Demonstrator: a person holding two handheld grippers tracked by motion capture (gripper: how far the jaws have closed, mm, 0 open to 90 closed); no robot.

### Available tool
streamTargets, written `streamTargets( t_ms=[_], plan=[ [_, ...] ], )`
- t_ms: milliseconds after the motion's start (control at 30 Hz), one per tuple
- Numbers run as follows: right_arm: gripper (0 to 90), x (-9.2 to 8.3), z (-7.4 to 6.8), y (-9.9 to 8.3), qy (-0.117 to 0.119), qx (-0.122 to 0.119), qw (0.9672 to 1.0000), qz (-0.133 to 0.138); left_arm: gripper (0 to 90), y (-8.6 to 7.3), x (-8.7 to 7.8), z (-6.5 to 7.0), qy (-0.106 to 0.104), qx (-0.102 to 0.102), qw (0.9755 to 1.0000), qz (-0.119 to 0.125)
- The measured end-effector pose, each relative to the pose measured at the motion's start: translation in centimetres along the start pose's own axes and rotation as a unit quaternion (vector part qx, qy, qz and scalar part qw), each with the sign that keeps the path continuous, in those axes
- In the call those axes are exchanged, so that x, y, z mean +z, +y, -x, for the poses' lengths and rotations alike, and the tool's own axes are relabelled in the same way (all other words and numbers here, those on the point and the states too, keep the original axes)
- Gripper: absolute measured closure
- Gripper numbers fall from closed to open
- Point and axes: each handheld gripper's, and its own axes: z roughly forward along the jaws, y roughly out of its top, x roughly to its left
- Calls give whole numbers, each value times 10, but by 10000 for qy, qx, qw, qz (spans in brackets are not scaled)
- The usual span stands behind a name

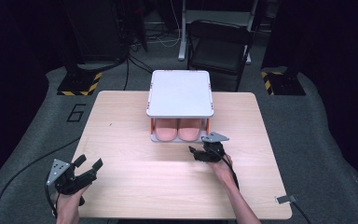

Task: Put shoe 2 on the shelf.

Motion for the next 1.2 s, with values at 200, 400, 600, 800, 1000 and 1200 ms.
streamTargets(
  t_ms=[200,400,600,800,1000,1200],
  plan=[
    [280,15,-10,9,116,-21,9999,-37,226,0,0,-1,-8,-12,10000,34],
    [323,13,-14,12,-143,-260,9995,65,226,1,-2,1,7,32,10000,10],
    [254,-10,-3,14,-344,146,9983,442,226,1,-2,-1,32,-33,10000,47],
    [238,-58,1,7,-313,75,9975,635,226,1,1,1,-8,32,10000,4],
    [233,-105,4,-13,-386,134,9957,826,225,0,6,3,-58,82,9999,-67],
    [224,-144,12,-34,-503,597,9906,1122,225,0,12,5,-61,143,9998,-85]
  ],
)
